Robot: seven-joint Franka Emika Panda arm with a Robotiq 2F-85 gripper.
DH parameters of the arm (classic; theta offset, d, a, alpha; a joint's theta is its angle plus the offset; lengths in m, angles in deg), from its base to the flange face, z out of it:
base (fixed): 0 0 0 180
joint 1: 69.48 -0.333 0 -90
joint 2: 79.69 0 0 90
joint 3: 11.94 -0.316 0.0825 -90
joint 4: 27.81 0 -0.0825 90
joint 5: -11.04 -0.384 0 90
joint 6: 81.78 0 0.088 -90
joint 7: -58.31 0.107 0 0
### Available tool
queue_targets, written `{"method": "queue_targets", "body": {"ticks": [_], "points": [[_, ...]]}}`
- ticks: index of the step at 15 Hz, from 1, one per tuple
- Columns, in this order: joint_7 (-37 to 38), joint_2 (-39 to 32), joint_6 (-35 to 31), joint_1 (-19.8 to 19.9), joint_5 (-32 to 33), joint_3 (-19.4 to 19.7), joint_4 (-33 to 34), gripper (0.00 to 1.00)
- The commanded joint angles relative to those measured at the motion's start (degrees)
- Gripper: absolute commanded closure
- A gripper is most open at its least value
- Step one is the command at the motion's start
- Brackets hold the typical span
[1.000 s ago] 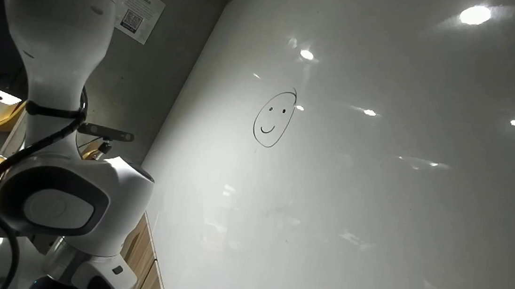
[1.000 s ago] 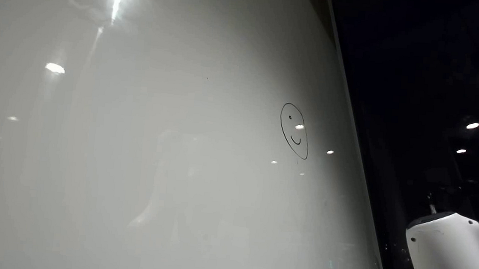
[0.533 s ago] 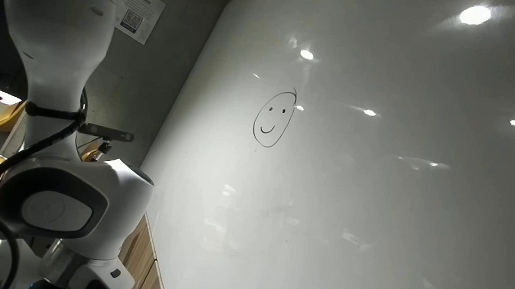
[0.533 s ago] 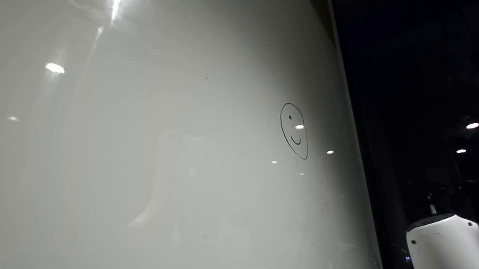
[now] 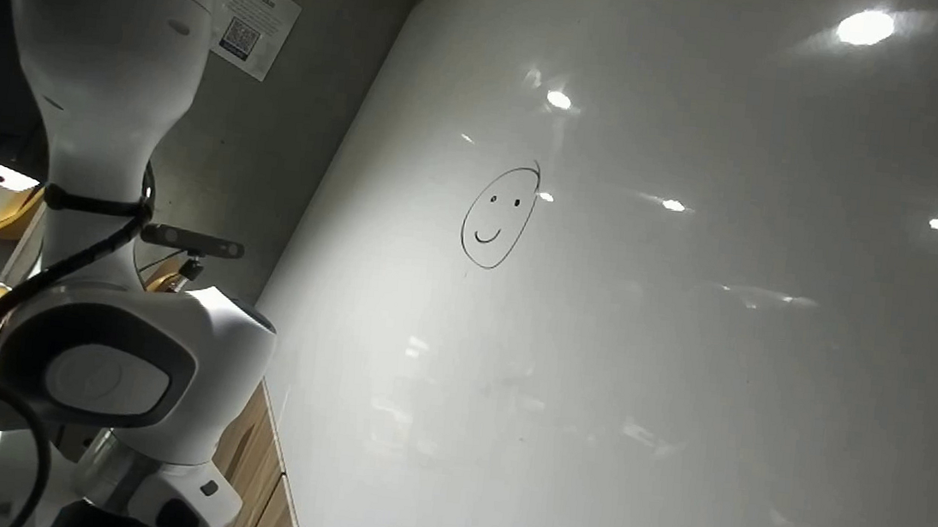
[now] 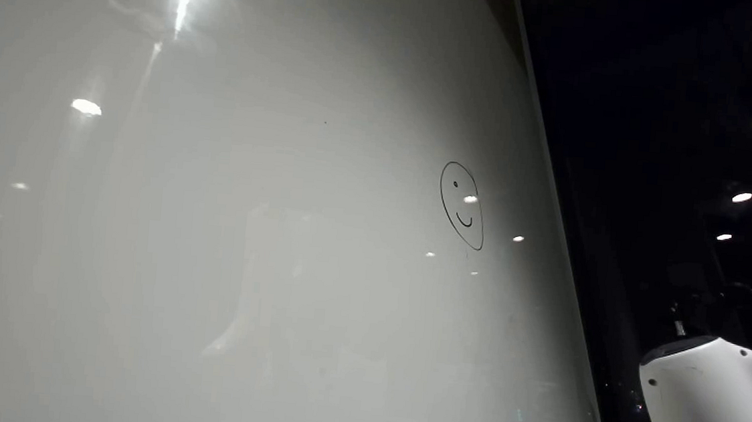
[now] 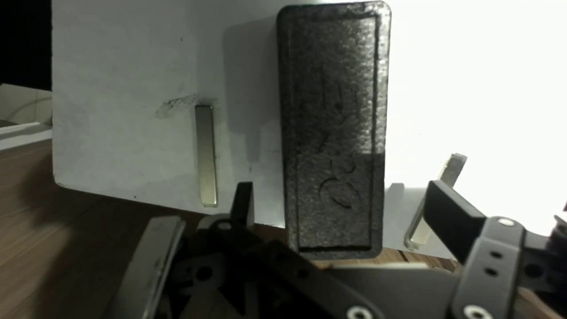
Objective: Use the duster to erase the drawing on the whiteboard
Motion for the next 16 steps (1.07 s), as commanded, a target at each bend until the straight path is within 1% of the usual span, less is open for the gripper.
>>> {"method": "queue_targets", "body": {"ticks": [1,2,3,7,12,16], "points": [[-0.95,0.11,0.19,-0.32,-0.79,-0.35,0.04,0.27],[-0.89,0.13,0.19,-0.39,-0.79,-0.4,0.04,0.32],[-0.85,0.14,0.19,-0.44,-0.82,-0.43,0.04,0.39],[-0.51,-0.16,0.11,-0.48,-0.36,-0.43,0.04,0.7],[-0.31,0.33,0.48,-0.32,0.15,-0.22,0.04,0.71],[-1.33,4.44,3.77,-0.44,-1.92,-0.55,0.18,0.71]]}}
